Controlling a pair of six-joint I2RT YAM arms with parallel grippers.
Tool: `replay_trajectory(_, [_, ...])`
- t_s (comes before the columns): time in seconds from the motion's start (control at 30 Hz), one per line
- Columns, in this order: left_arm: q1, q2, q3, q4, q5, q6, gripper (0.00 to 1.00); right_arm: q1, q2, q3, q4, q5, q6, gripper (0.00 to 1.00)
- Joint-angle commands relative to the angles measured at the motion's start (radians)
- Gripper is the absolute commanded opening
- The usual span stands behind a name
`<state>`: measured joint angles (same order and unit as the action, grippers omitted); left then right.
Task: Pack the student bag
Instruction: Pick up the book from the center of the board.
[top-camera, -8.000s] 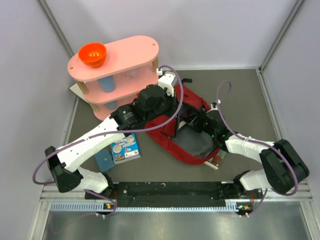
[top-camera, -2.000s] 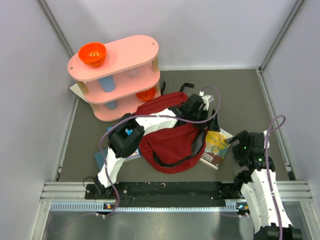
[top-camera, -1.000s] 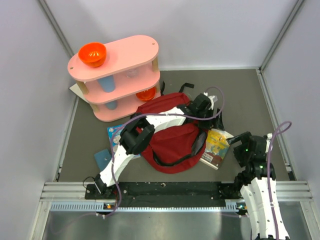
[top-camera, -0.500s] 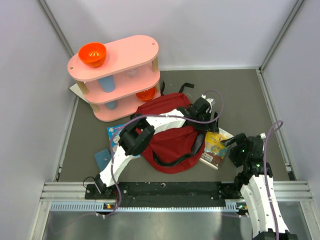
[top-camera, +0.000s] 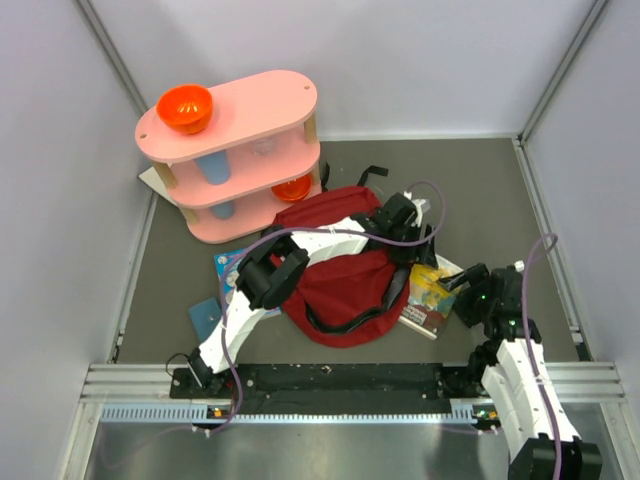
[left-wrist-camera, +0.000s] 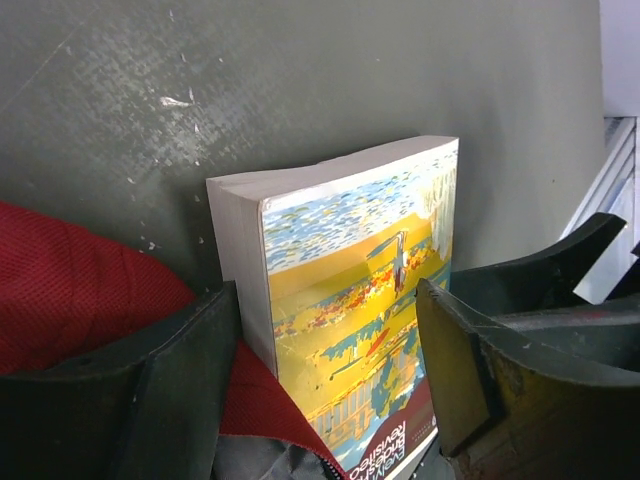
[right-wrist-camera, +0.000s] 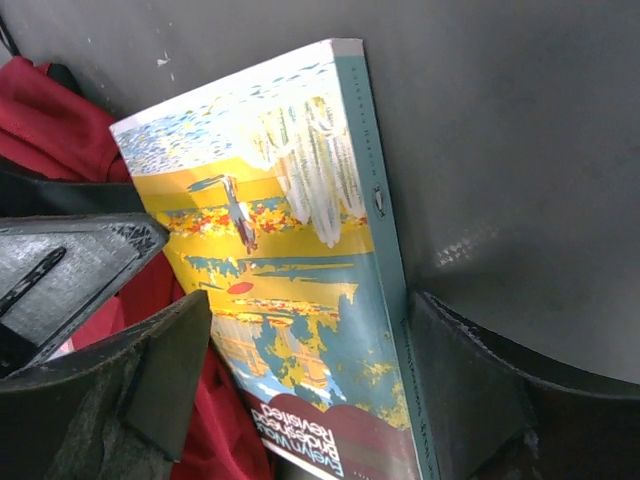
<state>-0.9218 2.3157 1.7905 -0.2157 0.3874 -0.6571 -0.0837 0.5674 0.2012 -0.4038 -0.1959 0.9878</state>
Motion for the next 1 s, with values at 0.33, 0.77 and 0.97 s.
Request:
replay_trajectory(0.33, [-0.017, -0.021, 0.003, 0.059, 0.154, -0.041, 0.06, -0.013, -0.13, -0.013, -0.001, -0.028, 0.002, 0.62])
replay_trajectory(0.77, [0.029, -0.206, 0.007, 0.202, 0.225, -0.059, 0.0, -0.013, -0.19, 0.308, -0.317, 0.283, -0.092, 0.96])
replay_trajectory(0.97, [0.064, -0.372, -0.084, 0.335, 0.284, -0.105, 0.0, -0.013, -0.241, 0.447, -0.329, 0.283, -0.158, 0.98])
